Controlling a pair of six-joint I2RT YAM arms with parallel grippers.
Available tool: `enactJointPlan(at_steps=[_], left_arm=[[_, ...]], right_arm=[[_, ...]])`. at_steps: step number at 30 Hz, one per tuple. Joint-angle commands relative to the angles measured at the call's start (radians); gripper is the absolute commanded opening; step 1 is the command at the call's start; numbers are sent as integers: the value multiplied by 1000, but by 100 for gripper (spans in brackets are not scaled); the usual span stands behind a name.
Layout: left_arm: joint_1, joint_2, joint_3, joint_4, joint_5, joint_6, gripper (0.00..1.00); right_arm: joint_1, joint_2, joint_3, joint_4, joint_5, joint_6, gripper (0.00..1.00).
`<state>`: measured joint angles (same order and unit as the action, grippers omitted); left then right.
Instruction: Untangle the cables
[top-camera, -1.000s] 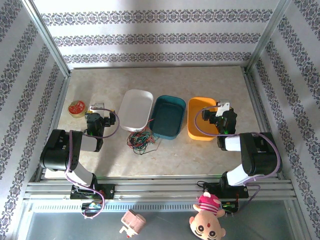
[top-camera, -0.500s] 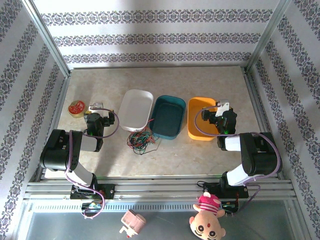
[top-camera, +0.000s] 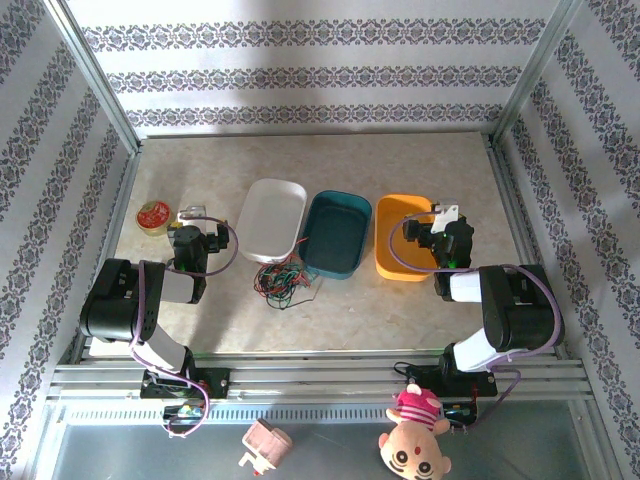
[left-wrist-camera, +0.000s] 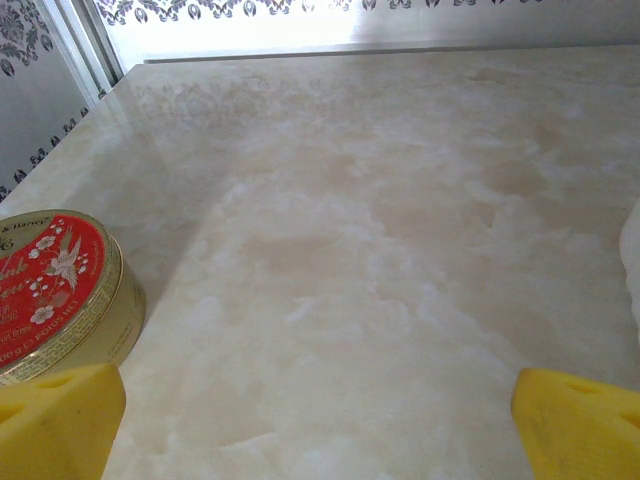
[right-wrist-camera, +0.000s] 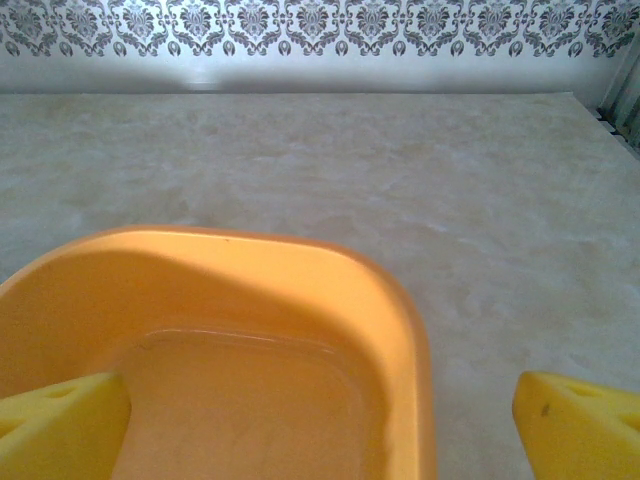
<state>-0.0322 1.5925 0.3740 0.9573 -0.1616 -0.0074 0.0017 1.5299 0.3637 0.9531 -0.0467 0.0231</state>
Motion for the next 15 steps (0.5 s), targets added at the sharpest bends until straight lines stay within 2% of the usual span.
enactJointPlan(at_steps=[1,4,5,7,8,11,15], left_arm=[[5,3,-7,40,-9,-19,99],[5,3,-5,38,-1,-16,99],[6,3,0,26,33,-6,99],[13,-20,36,-66,184,34,99],[15,-35,52,-112,199,35,99],[14,-102,157,-352,66,-6,99],[-19,-182,161,-386,-73,-4,99]], right_arm=[[-13,2,11,3,-21,13,98],[-17,3,14,-1,-26,15,98],[-17,3,15,-2,-25,15,98],[-17,3,14,-2,-26,15,98],[-17,1,12,-1,-27,16,98],[-16,-61,33,-77,-27,17,97],[18,-265,225,-618,112,112,88]])
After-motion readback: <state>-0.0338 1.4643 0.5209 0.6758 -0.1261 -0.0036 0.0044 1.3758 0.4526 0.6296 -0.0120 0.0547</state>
